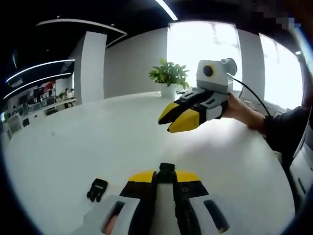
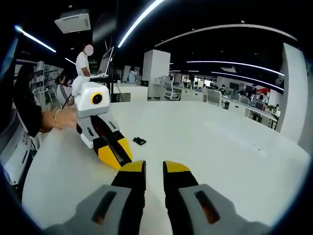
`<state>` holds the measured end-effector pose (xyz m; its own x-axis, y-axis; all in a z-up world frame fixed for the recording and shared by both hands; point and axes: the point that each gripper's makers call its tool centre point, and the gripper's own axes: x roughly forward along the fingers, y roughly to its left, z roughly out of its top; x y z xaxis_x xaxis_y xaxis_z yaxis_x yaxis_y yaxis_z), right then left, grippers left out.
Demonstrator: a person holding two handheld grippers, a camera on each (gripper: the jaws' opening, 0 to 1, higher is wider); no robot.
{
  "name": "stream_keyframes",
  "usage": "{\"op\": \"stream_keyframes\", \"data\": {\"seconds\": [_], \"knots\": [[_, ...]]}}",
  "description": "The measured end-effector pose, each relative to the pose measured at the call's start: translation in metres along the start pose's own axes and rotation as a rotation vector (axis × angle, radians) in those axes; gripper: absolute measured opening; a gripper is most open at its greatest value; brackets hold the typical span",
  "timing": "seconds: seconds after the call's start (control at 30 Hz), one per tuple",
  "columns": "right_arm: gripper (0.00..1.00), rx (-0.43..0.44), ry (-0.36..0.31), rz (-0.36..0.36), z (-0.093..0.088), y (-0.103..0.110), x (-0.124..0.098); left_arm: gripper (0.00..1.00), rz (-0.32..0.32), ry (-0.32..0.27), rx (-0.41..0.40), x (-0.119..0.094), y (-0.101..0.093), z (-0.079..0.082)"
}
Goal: Snap the two parts of the plastic buckle together until the buckle closes and remains connected.
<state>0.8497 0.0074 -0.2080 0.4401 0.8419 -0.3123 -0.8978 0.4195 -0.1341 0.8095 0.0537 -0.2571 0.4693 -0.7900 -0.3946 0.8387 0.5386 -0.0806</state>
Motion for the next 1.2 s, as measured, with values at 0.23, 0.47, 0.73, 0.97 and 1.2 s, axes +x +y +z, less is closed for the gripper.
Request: {"op": "stream_keyframes", "data": {"seconds": [0.23,0.47,0.73,0.97,1.2], "knots": [[0.14,0.006,-0.001,0.000,0.000,0.000,0.001,0.12,0.001,-0.002,0.011,-0.004,-0.001,0.001],[0.14,0.019,0.001,-0.002,-0.003,-0.003,0.004,0.12,0.020,-0.060,0.009,-0.026,0.009,0.011],[0.14,0.046,-0.007,0.020,-0.005,-0.001,0.011,0.12,0.055,-0.068,0.001,-0.054,0.028,0.010],[0.14,0.048,-0.007,0.023,-0.004,-0.002,0.016,0.12,0.083,-0.097,0.046,-0.071,0.037,0.021],[0.14,0.025,0.006,0.038,-0.005,-0.004,0.024,0.12,0.101,-0.091,0.042,-0.081,0.046,0.017]]}}
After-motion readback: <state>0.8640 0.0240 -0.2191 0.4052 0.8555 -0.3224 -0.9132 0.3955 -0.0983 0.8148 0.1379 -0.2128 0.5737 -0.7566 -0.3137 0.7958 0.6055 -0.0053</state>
